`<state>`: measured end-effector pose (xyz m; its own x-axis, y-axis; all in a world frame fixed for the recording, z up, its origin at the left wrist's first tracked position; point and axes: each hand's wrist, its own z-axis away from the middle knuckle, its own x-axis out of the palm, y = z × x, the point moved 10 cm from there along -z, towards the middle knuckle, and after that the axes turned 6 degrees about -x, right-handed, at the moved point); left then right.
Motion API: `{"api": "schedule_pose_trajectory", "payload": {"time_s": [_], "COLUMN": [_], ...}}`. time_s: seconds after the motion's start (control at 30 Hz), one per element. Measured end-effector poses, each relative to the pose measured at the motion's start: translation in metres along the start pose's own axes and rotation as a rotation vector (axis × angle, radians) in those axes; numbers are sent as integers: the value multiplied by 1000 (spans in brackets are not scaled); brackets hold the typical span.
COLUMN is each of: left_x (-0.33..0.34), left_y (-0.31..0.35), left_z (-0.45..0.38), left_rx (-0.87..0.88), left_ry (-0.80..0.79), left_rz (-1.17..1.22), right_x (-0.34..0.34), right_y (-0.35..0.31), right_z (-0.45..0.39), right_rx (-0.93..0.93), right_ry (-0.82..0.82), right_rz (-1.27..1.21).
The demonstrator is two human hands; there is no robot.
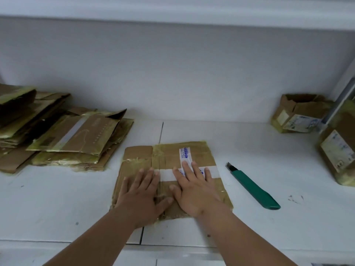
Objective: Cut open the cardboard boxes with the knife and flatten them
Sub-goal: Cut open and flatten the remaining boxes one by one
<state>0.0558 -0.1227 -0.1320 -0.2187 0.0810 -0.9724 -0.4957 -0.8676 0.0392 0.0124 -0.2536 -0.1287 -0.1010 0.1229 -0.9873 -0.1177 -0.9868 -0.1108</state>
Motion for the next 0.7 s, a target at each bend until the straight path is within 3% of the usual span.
{"api": "schedule_pose_trajectory", "payload": {"time_s": [0.23,0.4,0.7], "left_x": [3,3,8], "left_y": [2,2,3], "left_z": [-6,-5,8], "left_rx": [38,0,-148], "left_ry": [-27,-78,-126], "left_rz": [-30,-37,-1], "right_x": [-2,3,3], "right_y": [15,31,31], "right_z": [15,31,26], "right_rx": [33,34,-24], "right_ry": [-198,-52,-35], "right_rz": [-93,-26,-70]}}
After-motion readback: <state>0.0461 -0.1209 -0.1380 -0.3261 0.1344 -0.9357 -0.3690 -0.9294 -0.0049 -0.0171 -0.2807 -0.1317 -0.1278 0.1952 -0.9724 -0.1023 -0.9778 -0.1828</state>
